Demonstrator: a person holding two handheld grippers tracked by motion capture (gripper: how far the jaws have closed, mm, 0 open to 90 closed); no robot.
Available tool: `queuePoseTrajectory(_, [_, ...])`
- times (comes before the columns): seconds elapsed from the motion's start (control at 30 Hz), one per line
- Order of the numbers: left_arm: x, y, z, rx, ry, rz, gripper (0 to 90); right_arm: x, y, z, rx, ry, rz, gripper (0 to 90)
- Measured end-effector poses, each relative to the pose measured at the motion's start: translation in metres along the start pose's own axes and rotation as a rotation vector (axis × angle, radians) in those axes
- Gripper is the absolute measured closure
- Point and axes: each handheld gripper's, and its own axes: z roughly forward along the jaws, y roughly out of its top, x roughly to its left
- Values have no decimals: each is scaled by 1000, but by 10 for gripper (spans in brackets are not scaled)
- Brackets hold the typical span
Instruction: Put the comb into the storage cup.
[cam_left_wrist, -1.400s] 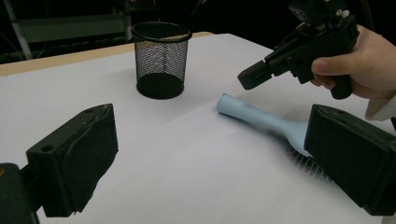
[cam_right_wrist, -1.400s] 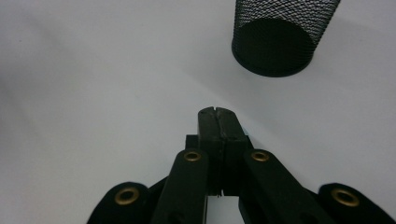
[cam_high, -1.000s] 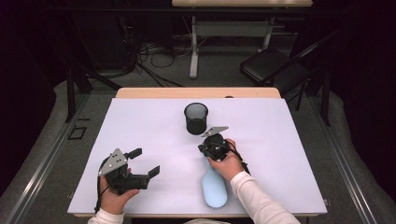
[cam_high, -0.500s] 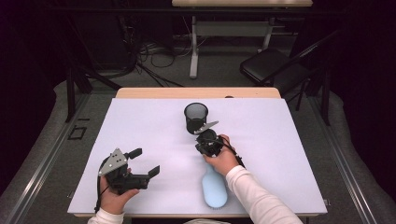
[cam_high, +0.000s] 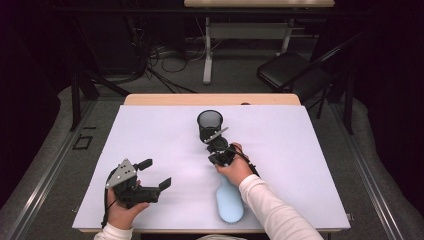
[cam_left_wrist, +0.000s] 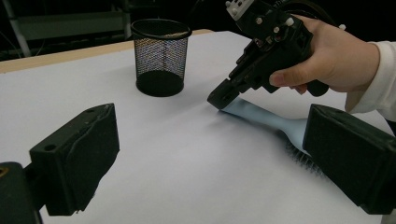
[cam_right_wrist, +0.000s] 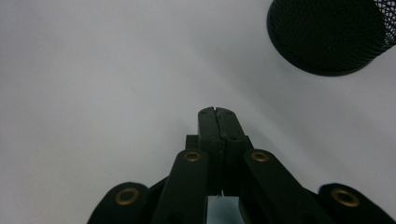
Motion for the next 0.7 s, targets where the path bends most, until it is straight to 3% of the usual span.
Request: queuePoseTrajectory(0.7, [1, 0, -1, 2, 6, -9, 40, -8, -4, 5, 52, -53, -7, 900])
